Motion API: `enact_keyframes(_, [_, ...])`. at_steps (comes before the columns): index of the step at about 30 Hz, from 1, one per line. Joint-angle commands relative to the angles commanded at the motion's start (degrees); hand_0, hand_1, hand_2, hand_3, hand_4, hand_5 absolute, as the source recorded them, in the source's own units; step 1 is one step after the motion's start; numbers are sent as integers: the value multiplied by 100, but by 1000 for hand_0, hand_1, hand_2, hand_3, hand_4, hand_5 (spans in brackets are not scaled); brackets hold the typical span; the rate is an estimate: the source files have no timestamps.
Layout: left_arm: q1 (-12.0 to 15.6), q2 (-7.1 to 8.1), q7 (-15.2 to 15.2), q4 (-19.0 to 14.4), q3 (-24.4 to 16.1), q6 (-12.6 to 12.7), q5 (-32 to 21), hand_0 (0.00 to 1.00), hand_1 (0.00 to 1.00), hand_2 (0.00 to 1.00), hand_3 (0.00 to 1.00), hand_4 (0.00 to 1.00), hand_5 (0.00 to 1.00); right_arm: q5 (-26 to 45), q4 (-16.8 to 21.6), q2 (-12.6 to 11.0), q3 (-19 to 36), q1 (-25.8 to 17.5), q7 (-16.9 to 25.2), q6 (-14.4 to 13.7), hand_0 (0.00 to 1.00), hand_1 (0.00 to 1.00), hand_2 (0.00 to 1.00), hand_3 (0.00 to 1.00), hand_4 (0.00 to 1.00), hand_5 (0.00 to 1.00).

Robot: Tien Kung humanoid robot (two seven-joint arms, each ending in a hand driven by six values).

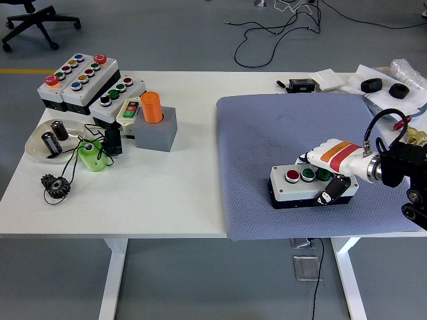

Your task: Pick up the button,place it on the desk,press the button,press the button

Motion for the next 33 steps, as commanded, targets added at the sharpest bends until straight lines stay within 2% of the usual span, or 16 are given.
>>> enact_keyframes(9, [-5, -3, -2, -2, -11, -2, 9, 603, 518, 471, 470, 283, 979, 87, -58, -21, 176, -96, -175, 105, 458, 300, 419, 549, 499, 2])
enact_keyframes(11, [-5, -4, -4, -2, -14, -1, 7, 604, 519, 472, 470, 284, 980, 64, -64, -28, 188, -100, -156, 115, 440, 305, 426, 558, 527, 2])
enact_keyframes(16, [-8, -5, -2, -4, -8, -3, 9, 604, 519, 472, 470, 284, 980, -62, -48, -37, 194, -96, -62, 90, 440, 305, 426, 558, 527, 2])
enact_keyframes(17, [-8, -5, -2, -4, -8, -3, 10, 604, 519, 473, 469, 283, 980, -95, -46, -36, 196, -97, -34, 57, 358, 350, 473, 692, 686, 14])
enact_keyframes(22, [-5, -7, -2, -3, -6, -2, 11, 604, 519, 473, 469, 283, 980, -238, -40, -33, 198, -100, 78, -123, 358, 350, 473, 692, 686, 14])
enact_keyframes(23, [-4, -7, -2, -3, -4, -2, 8, 604, 519, 473, 470, 283, 980, -244, -37, -35, 195, -101, 76, -130, 385, 414, 531, 804, 761, 23])
enact_keyframes(28, [-5, -9, -4, -3, -7, 0, 9, 604, 519, 473, 470, 283, 980, -275, -31, -39, 207, -100, 33, -50, 385, 414, 531, 804, 761, 23])
enact_keyframes(29, [-6, -8, -5, -3, -8, -1, 10, 605, 519, 473, 470, 284, 981, -282, -30, -41, 208, -98, 11, -12, 392, 417, 558, 864, 810, 56])
enact_keyframes(33, [-8, -8, -4, -3, -9, 0, 11, 605, 519, 473, 470, 284, 981, -284, -21, -50, 212, -103, -46, 92, 392, 417, 558, 864, 810, 56])
